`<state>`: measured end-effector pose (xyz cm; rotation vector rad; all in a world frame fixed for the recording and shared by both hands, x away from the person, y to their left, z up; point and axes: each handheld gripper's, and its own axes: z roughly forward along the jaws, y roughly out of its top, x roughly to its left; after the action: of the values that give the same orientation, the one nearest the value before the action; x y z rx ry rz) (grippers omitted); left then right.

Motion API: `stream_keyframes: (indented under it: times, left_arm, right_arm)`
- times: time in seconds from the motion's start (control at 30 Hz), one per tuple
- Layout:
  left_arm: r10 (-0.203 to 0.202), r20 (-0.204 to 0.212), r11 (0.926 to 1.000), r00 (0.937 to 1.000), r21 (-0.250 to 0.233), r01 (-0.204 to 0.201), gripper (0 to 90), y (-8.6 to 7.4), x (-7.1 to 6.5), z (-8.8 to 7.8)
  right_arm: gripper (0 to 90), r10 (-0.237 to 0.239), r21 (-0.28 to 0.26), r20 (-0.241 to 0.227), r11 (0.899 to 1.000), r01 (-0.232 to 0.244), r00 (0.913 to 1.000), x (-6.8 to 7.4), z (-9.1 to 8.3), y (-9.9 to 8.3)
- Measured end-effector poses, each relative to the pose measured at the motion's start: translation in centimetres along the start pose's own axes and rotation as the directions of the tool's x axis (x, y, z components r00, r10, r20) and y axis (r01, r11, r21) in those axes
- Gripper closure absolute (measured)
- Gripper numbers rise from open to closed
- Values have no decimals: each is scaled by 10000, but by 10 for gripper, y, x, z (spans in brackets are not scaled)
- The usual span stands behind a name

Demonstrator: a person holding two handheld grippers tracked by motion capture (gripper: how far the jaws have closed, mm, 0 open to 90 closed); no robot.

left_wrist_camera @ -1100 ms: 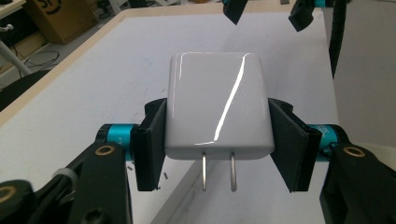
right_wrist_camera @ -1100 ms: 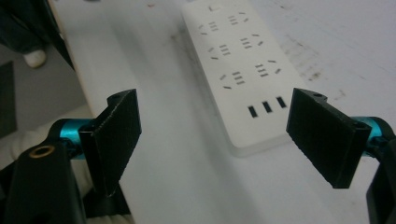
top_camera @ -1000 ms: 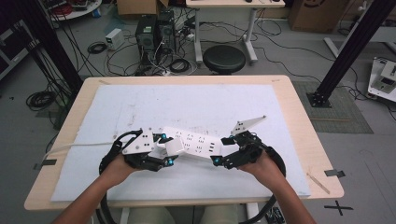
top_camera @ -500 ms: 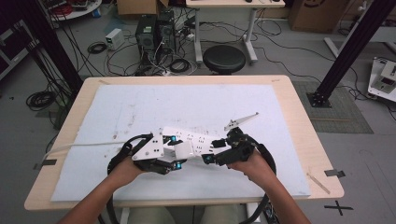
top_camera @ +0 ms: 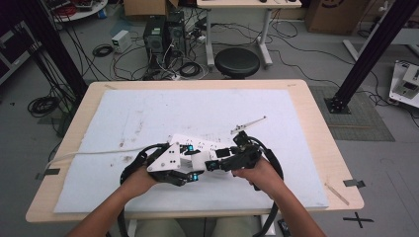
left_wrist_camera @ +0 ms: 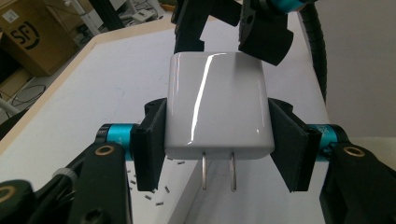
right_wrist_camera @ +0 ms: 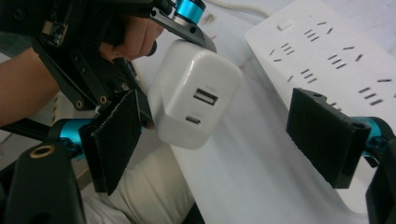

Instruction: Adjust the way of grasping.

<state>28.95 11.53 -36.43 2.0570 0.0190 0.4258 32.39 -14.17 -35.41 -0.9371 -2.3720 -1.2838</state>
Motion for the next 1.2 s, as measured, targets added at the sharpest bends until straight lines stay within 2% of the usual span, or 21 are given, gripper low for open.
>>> stream_keyframes:
  times: [0.23,0.3,0.5,0.53,0.67,0.73,0.83,0.9,0.93,0.97,1.07,1.1,1.2]
  left_arm:
    - [101,88,9999,9999,-48,-101,425,1,-1,4]
    - [98,127,9999,9999,-56,-97,425,1,-1,4]
    - [74,150,9999,9999,-96,-72,425,1,-2,5]
    - [137,227,9999,9996,-39,-136,425,1,-2,6]
    - [181,210,9998,9996,-47,-180,425,1,-3,8]
    - [273,224,9996,9994,-27,-272,425,0,-3,8]
    - [326,177,9995,9993,-43,-326,424,0,-3,9]
    - [124,243,9999,9996,43,-125,419,0,-2,11]
    - [-117,326,9999,9994,30,116,408,0,-2,11]
    - [-353,318,9994,9989,50,351,401,0,-1,12]
    - [-1215,180,9924,9924,210,1211,251,-3,3,13]
    - [-1438,150,9894,9895,212,1435,237,-6,5,12]
    - [-1728,64,9848,9849,178,1727,236,-11,8,8]
  right_arm:
    - [191,513,244,-553,9984,-500,9972,-2,9,3]
    - [248,594,299,-746,9979,-573,9954,-3,11,3]
    - [318,631,423,-1061,9974,-589,9923,-7,15,2]
    - [353,828,510,-1195,9957,-771,9894,-7,16,2]
    - [475,946,569,-1512,9946,-869,9840,-10,17,0]
    - [492,1051,641,-1658,9933,-957,9805,-11,17,0]
    - [542,1414,642,-1944,9893,-1312,9707,-14,16,0]
    - [566,1550,605,-2004,9875,-1457,9674,-16,16,-1]
    - [607,1506,556,-1964,9882,-1424,9689,-16,15,-1]
    - [625,1366,549,-1798,9902,-1287,9742,-16,15,-2]
    - [631,974,510,-1318,9945,-914,9865,-16,12,-2]
    - [632,879,460,-1176,9955,-830,9892,-16,10,-2]
    - [633,510,268,-627,9984,-494,9967,-15,3,-2]
